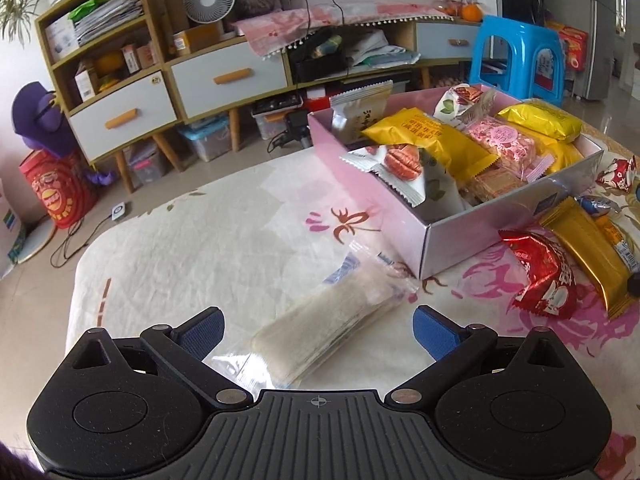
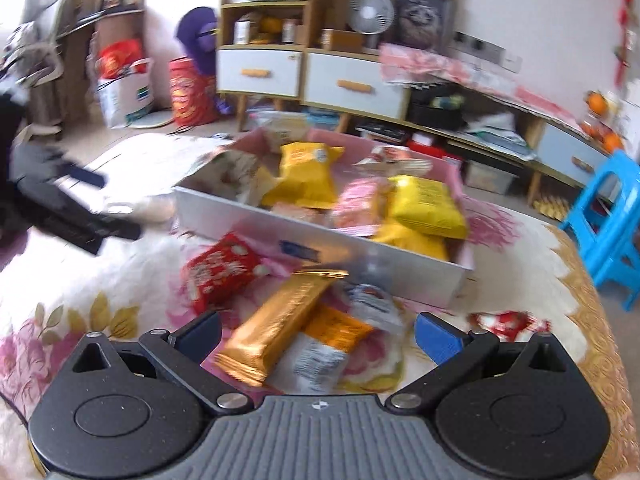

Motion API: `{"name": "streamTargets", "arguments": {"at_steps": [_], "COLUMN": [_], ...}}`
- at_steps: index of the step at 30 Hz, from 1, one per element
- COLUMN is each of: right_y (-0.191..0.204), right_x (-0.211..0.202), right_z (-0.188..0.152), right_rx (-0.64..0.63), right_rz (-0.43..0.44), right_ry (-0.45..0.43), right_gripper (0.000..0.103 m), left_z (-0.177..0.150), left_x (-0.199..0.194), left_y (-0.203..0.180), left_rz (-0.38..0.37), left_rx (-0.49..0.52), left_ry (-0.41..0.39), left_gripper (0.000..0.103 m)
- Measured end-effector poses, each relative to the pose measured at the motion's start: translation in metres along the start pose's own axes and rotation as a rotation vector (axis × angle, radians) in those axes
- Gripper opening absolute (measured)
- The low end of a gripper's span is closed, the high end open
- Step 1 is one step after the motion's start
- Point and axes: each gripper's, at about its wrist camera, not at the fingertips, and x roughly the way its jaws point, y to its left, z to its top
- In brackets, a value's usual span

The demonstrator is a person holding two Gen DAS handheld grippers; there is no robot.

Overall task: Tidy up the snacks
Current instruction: 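Grasp the white rice-cake bag with left tool while right grasps gold bar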

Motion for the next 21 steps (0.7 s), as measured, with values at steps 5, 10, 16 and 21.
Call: {"name": "streamTargets", "arguments": {"at_steps": [5, 10, 16, 21], "right_y": [0.023, 0.036, 0.032, 0.028], "right_x": [0.009, 0.016, 0.022, 0.02], "right_z": [0.004, 0.003, -0.002, -0.001], "right_rx": [-0.1, -0.163, -0.176, -0.167], "right_rz": [0.015, 0.048, 0.047, 0.053], "right_ry": [-0.021, 0.004, 0.046, 0.04], "right_gripper": [0.095, 0.085, 0.056, 0.036], "left_z": [0.0, 0.001, 0.005, 0.004], "left_x": [0.011, 0.01, 0.002, -0.004], "left_y": [-0.005, 0.0, -0.008, -0.017], "left_rz": [-0.015, -0.056, -0.029, 0.005], "left_rx": [0.034, 0.001, 0.028, 0.033], "left_ry": [0.033, 0.052, 0.059, 0.093], "left_gripper": [0.099, 0.087, 0.043, 0.024]}}
